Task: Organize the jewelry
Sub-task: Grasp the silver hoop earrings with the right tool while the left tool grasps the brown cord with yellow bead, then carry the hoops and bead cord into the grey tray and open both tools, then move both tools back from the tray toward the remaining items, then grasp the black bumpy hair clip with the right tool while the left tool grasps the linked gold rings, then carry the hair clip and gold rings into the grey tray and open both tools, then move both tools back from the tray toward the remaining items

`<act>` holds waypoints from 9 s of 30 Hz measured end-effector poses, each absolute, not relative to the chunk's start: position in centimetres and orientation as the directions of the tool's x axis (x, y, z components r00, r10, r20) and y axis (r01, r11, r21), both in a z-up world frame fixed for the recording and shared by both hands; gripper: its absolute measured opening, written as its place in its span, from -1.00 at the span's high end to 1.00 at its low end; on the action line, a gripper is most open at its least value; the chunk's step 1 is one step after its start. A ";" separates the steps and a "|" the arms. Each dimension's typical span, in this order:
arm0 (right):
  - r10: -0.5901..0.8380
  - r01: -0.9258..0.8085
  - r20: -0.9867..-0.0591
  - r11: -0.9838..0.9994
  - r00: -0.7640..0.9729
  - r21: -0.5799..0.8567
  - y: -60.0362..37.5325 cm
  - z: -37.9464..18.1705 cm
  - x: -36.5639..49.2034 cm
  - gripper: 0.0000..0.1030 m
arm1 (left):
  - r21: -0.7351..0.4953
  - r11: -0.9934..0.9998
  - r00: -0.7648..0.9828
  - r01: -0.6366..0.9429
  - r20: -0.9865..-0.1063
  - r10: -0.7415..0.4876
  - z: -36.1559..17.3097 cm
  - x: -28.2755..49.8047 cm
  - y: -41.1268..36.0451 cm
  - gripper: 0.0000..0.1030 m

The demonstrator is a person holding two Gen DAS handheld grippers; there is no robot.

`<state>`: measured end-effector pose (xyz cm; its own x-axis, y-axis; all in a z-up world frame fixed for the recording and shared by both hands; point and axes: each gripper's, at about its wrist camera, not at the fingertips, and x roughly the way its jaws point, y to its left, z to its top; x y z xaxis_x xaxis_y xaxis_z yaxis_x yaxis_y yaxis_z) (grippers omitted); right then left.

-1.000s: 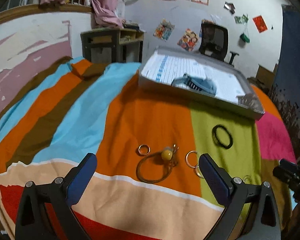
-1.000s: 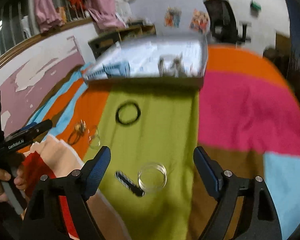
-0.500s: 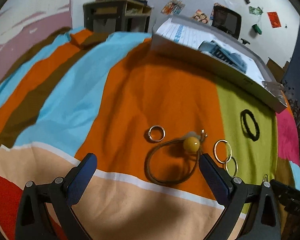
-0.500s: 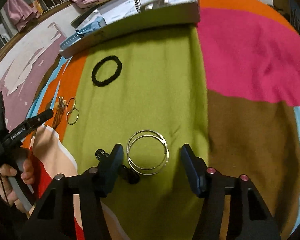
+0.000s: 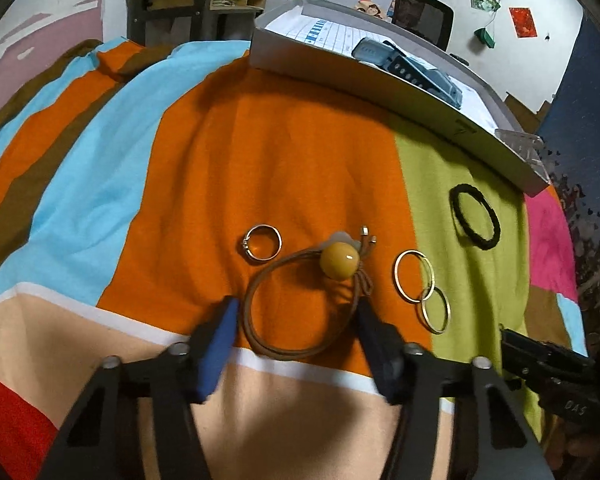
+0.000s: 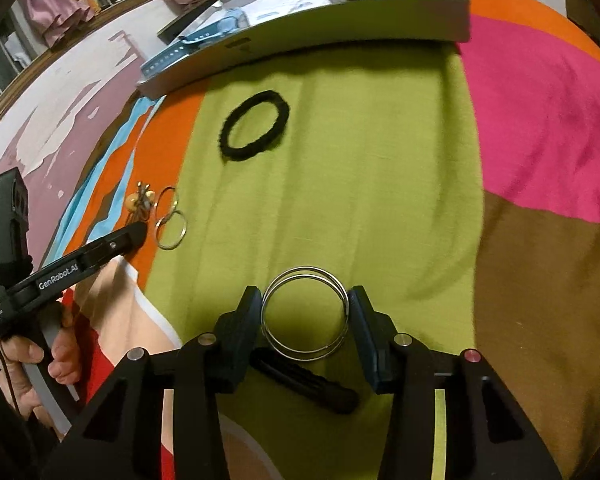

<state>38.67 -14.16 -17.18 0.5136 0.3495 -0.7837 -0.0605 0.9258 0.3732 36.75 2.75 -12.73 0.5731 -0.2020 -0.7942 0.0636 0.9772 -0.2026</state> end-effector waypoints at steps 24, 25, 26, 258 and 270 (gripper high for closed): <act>0.407 -0.224 -0.621 0.908 0.670 0.354 -16.1 -11.7 36.9 0.22 | -0.368 0.913 0.648 0.177 -0.655 -0.389 -7.6 33.0 0.8 0.91; 0.409 -0.221 -0.608 0.906 0.681 0.362 -16.7 -11.3 36.9 0.22 | -0.374 0.910 0.655 0.179 -0.645 -0.394 -7.4 32.9 0.6 0.92; 0.409 -0.215 -0.593 0.903 0.694 0.371 -17.3 -10.8 37.0 0.22 | -0.371 0.911 0.661 0.183 -0.639 -0.393 -7.1 33.0 0.3 0.92; 0.215 -0.086 -0.468 0.956 0.857 0.282 -29.6 -7.2 47.2 0.35 | -0.102 0.965 0.665 0.243 -0.707 -0.243 -3.5 48.8 -15.1 0.90; 0.135 -0.045 -0.346 0.966 0.929 0.255 -31.1 -3.7 43.5 -0.05 | -0.050 0.977 0.754 0.208 -0.629 -0.193 -0.4 45.6 -15.3 -0.24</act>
